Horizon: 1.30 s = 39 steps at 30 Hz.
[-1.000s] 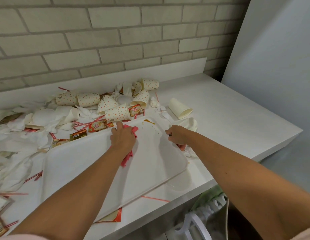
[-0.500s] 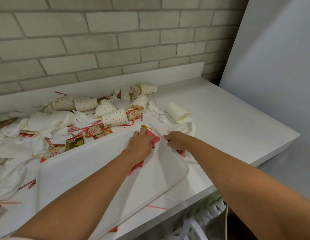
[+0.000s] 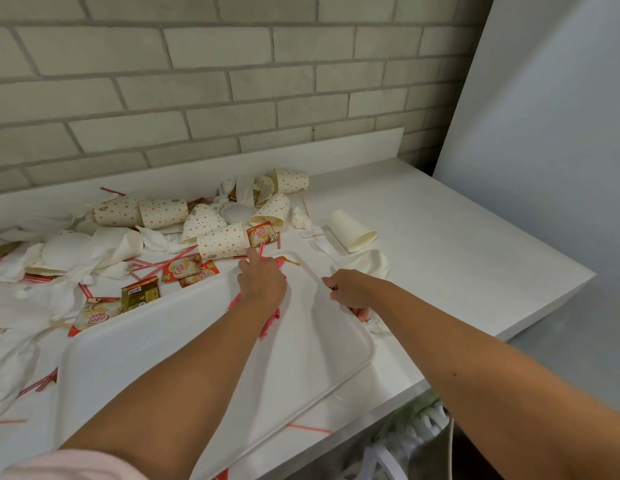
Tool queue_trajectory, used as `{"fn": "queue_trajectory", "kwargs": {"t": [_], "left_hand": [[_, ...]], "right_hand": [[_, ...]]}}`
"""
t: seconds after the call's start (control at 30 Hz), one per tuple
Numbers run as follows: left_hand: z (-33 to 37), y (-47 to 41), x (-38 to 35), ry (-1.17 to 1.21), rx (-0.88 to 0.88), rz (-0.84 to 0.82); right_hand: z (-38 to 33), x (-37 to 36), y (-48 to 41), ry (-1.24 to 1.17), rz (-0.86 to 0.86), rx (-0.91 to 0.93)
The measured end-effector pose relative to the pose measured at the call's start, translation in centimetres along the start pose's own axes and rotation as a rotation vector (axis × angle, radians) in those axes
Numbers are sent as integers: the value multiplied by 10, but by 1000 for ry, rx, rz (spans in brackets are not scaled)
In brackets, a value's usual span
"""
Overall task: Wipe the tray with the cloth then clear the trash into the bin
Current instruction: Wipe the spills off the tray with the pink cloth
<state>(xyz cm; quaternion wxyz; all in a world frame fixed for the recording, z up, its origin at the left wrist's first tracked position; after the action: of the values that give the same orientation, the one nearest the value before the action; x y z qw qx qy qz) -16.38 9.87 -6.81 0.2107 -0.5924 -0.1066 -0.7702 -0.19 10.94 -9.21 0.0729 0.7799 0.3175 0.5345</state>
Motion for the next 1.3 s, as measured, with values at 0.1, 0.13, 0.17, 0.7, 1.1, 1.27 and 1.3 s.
{"fn": "queue_trajectory", "kwargs": {"t": [0.1, 0.13, 0.17, 0.7, 1.1, 1.27, 1.3], "left_hand": [[7, -4, -5, -1, 22, -2], [9, -6, -6, 2, 27, -2], [12, -7, -7, 3, 29, -1], [42, 16, -14, -75, -354, -196], [17, 1, 1, -65, -169, -101], [36, 2, -8, -104, -217, -139], [40, 5, -10, -99, -250, -152]], "right_hand": [[0, 1, -1, 17, 6, 8], [1, 1, -1, 22, 11, 5], [1, 2, -2, 19, 17, -1], [-2, 4, -2, 28, 46, -23], [0, 1, -3, 28, 26, -30], [-4, 5, -1, 65, 52, -11], [-5, 4, -1, 66, 48, -5]]}}
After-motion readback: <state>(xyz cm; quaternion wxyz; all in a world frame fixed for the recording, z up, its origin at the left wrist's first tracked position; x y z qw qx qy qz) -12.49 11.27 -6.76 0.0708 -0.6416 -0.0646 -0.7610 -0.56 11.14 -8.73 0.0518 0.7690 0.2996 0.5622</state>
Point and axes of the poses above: each hand's wrist, its own y-axis away from the middle knuckle, its own x-axis out of the back of the hand, z = x × y, the point moved 10 cm from there along -y, towards the middle knuckle, and after that the axes turned 3 degrees about z, right-handed, at the moved point
